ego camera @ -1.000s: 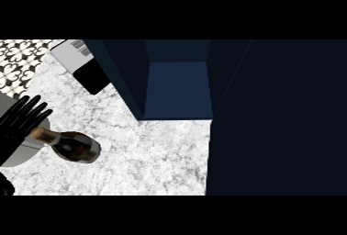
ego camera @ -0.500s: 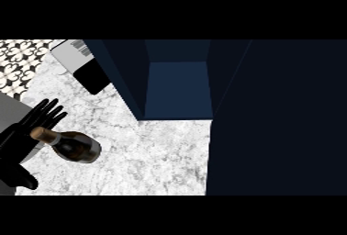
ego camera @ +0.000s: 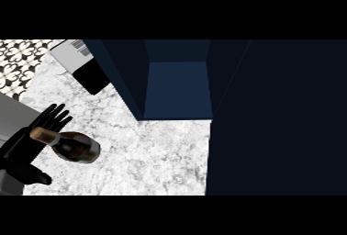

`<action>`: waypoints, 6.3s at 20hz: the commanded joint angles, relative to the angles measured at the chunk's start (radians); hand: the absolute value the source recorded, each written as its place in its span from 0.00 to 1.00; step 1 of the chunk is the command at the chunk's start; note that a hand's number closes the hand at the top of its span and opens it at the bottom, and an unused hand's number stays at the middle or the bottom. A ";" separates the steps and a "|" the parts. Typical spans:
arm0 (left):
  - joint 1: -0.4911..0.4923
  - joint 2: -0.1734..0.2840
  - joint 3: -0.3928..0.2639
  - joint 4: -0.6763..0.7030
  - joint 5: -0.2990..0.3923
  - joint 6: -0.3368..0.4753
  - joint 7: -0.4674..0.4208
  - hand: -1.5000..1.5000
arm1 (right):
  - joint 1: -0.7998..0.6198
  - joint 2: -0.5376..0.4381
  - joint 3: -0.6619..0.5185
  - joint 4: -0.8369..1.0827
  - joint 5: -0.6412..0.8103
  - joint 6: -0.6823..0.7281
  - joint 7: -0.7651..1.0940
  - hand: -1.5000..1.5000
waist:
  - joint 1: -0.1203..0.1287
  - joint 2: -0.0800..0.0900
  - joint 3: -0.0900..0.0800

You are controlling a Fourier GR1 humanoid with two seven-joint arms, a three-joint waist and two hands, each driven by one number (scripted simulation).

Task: Pick up the wine, place it into the cabinet and close the cabinet

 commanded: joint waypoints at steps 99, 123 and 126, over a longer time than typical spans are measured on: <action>-0.236 -0.347 -0.885 -0.756 -0.106 1.533 0.333 1.00 | 0.039 0.024 -0.102 -0.073 -0.120 0.065 0.023 0.00 | 0.002 -0.001 0.002; -0.330 -0.347 -0.872 -0.474 0.083 1.631 0.077 1.00 | 0.041 0.029 -0.085 -0.137 -0.104 0.051 0.063 0.00 | 0.000 0.000 0.001; -0.297 -0.347 -0.885 -0.414 0.057 1.604 0.030 1.00 | 0.058 0.033 -0.058 -0.137 -0.078 0.052 0.068 0.00 | 0.003 -0.001 0.001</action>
